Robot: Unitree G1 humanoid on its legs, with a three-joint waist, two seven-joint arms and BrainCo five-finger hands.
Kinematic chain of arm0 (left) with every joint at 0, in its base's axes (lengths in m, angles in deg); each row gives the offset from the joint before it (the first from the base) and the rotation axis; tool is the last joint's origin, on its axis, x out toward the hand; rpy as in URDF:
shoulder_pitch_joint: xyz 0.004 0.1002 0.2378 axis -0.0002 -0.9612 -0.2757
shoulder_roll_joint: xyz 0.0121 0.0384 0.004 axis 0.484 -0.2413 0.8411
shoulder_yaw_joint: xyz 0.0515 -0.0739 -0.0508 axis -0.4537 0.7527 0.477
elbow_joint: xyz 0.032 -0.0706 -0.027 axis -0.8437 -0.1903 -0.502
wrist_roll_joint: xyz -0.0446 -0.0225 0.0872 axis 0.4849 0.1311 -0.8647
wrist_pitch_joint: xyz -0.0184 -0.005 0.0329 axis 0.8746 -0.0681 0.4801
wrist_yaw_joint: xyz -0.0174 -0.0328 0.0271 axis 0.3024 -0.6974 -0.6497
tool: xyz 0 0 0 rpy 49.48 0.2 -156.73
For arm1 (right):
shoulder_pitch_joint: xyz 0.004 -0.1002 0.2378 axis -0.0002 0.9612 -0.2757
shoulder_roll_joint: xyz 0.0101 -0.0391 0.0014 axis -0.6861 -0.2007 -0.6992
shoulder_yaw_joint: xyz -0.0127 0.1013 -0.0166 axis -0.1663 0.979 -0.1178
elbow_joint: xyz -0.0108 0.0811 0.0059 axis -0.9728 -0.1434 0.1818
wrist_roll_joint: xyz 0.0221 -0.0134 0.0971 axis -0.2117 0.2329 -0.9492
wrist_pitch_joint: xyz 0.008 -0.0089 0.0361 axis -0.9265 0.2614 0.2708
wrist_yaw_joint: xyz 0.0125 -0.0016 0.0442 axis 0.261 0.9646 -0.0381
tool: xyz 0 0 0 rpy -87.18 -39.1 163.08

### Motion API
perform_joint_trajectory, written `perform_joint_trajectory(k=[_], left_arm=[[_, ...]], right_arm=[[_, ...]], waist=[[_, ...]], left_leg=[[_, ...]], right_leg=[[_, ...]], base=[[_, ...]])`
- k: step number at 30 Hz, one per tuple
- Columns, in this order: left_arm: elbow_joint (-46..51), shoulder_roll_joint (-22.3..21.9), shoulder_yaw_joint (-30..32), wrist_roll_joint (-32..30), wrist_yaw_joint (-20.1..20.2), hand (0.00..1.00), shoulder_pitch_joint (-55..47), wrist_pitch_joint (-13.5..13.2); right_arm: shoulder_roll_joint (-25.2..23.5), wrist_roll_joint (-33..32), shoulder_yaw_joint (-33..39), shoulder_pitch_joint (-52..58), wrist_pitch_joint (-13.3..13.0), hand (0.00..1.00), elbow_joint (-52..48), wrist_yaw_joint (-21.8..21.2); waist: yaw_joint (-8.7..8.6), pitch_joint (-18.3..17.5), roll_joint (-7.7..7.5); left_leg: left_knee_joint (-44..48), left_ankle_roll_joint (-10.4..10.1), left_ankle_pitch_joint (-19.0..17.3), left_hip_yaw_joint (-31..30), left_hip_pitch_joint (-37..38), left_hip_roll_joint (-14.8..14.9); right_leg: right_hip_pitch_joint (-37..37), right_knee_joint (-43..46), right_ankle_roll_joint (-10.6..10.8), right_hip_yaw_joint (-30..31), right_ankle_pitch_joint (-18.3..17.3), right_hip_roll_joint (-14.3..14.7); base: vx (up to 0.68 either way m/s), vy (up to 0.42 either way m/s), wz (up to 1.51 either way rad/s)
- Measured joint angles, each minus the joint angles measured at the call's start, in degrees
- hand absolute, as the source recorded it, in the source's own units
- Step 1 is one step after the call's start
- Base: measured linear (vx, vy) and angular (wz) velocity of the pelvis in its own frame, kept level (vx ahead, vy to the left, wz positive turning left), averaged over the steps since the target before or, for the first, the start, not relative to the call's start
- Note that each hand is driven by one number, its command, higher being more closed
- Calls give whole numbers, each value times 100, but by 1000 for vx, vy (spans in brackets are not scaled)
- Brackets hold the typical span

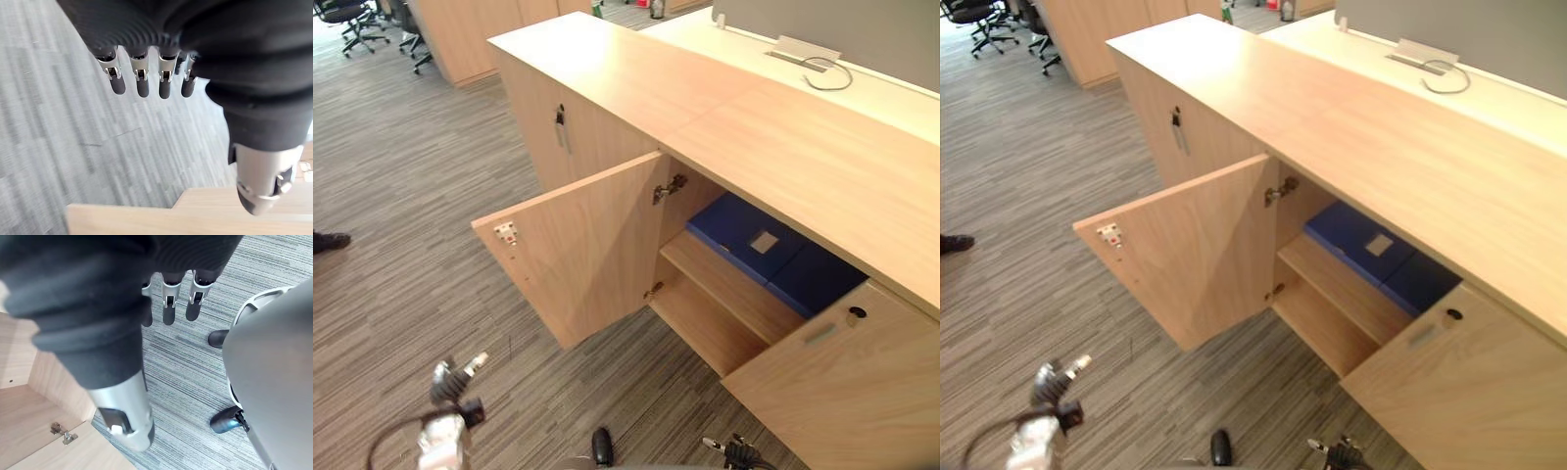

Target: Walk over to the cabinet, pick up the folder, carry it to the office cabinet, place the folder inside the office cabinet, then close the office cabinet door

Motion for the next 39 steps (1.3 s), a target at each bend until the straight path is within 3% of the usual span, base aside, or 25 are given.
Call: perform_joint_trajectory(k=[3,7,17,31,36,39], left_arm=[[-67,695,101,-325,-71,0,623,122],[-537,1297,-89,-600,-117,0,1475,165],[-2102,2004,-1469,-920,-14,0,3036,172],[-2407,2007,-3115,-954,444,0,3469,177],[-1102,1916,-3616,-1050,499,0,2565,188],[-79,1561,-3985,-960,681,0,1746,172]], right_arm=[[3,1,9,19,23,0,-22,-84],[-17,0,114,38,34,0,-35,-180],[-29,-55,404,74,20,0,42,-305],[85,-251,639,256,24,0,182,-307],[88,-248,639,277,25,0,189,-311],[86,-220,637,282,22,0,186,-310]], waist=[[-20,-15,-14],[-30,-27,-34],[-112,-58,-83],[1,-70,-111],[60,-73,-114],[114,-93,-117]], left_leg=[[-1,-74,-57,188,93,69],[0,-123,-111,357,164,125],[4,-195,-162,622,267,165],[2,-155,-134,577,244,80],[1,-131,-118,471,211,5],[2,-91,-91,323,139,-83]], right_leg=[[14,-49,-18,197,11,45],[0,-60,-38,370,13,80],[-48,-35,-59,631,20,90],[-136,147,-56,599,21,-18],[-130,158,-46,484,22,-98],[-132,169,3,344,49,-173]], base=[[7,-26,-34],[-5,-10,-25],[-25,3,-14],[-47,12,2],[-34,12,14],[-14,20,26]])
